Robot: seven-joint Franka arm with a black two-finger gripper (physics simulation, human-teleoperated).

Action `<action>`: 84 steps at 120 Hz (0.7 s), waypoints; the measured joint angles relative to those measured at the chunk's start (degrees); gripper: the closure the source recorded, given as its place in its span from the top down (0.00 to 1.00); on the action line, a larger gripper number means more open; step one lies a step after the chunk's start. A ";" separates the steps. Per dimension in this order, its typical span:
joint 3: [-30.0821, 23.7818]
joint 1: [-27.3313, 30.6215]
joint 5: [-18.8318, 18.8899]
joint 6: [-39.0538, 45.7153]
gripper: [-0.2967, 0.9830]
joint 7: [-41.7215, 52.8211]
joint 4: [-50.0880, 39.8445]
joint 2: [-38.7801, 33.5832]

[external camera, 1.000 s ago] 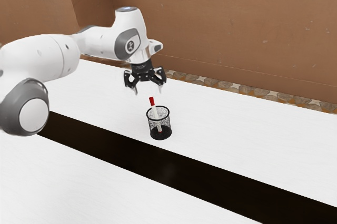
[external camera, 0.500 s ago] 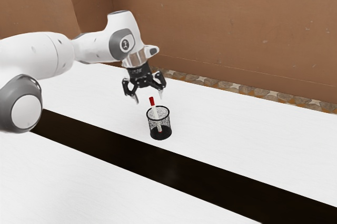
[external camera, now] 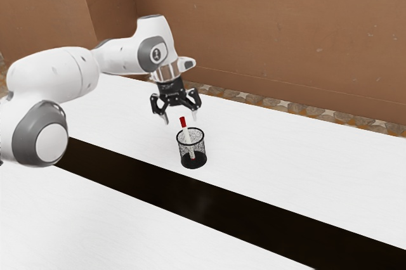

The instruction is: Take the marker out of the pen holder and place it to the left of the pen holder.

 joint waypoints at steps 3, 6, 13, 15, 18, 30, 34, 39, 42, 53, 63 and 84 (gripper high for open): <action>-0.02 -0.06 0.03 -0.27 0.77 0.15 0.25 0.24; -0.06 -0.14 0.05 -0.49 0.77 0.29 0.51 0.42; -0.12 -0.35 0.08 -0.91 0.77 0.60 1.52 1.07; -0.13 -0.40 0.09 -1.00 0.77 0.69 1.78 1.29; -0.14 -0.45 0.09 -1.14 0.77 0.81 2.25 1.64; -0.09 -0.50 0.11 -1.55 0.77 1.25 3.13 2.36; -0.08 -0.50 0.12 -1.63 0.77 1.38 3.29 2.53; -0.07 -0.49 0.12 -1.70 0.77 1.53 3.42 2.66; -0.07 -0.46 0.12 -1.73 0.77 1.62 3.46 2.70; -0.15 -0.48 0.13 -1.83 0.77 1.90 3.52 2.69; -0.19 -0.52 0.07 -2.14 0.77 2.13 3.86 2.30; -0.16 -0.50 -0.07 -3.00 0.67 2.45 3.96 2.05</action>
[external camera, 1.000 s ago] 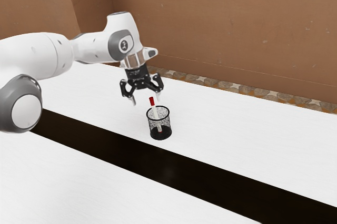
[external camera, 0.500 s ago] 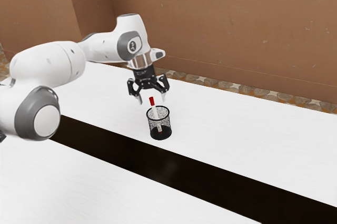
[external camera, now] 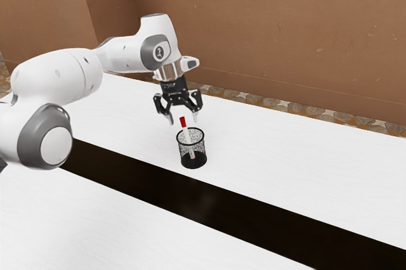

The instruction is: Take the marker out of the pen holder and place it to the left of the pen holder.

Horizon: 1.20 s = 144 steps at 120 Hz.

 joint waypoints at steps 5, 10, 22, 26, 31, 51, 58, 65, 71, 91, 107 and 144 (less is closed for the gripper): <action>0.00 0.03 -0.02 -0.18 0.62 0.05 0.00 -0.04; 0.00 0.04 -0.04 -0.34 0.57 0.10 0.00 -0.06; 0.00 0.03 -0.02 -0.65 0.48 0.19 0.00 -0.12; 0.03 -0.04 -0.01 -0.73 0.45 0.21 0.00 -0.14; 0.06 -0.06 0.02 -0.87 0.42 0.25 0.00 -0.31; 0.23 -0.03 0.13 -1.38 0.32 0.34 0.00 -0.67; 0.25 -0.03 0.13 -1.48 0.31 0.37 0.00 -0.68; 0.26 -0.04 0.14 -1.55 0.29 0.38 0.00 -0.67; 0.26 -0.04 0.13 -1.60 0.27 0.39 0.00 -0.67; 0.31 0.12 0.18 -1.71 0.23 0.40 0.00 -0.69; 0.19 0.00 0.27 -1.95 0.21 0.35 0.17 -1.76; 1.40 -1.04 0.88 -4.22 0.19 -0.13 -2.16 -13.39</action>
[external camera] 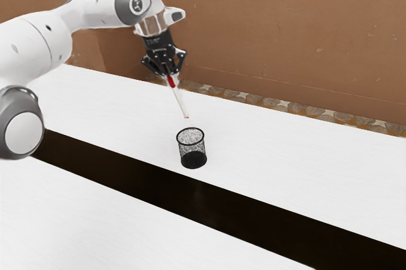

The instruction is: Take the marker out of the pen holder and place it to the left of the pen holder.

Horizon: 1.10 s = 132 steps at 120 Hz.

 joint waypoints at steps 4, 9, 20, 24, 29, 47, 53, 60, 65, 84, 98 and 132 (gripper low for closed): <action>1.06 0.31 0.24 -0.83 0.19 -0.12 -0.09 -1.87; 2.93 1.02 0.45 -1.86 0.19 -0.27 -0.22 -3.51; 4.47 4.09 0.70 -3.52 0.19 -0.55 -1.75 -4.06; 4.53 4.89 0.72 -3.90 0.19 -0.64 -2.31 -3.21; 4.30 5.88 0.64 -4.27 0.19 -0.75 -2.33 -0.92; 3.95 6.46 0.30 -4.56 0.19 -1.08 -0.64 6.46; 3.89 6.49 0.14 -4.35 0.21 -1.16 -0.54 7.16; 3.88 6.62 -0.22 -4.13 0.31 -1.21 -0.50 7.45; 3.85 6.78 -0.41 -4.00 0.39 -1.23 -0.45 7.53; 3.79 7.49 -0.74 -4.13 0.59 -1.16 -0.68 4.55; 3.85 3.77 -0.46 -6.67 0.66 -0.13 -4.05 -6.10; -4.36 -7.51 12.89 -10.44 0.74 4.89 -33.54 -44.72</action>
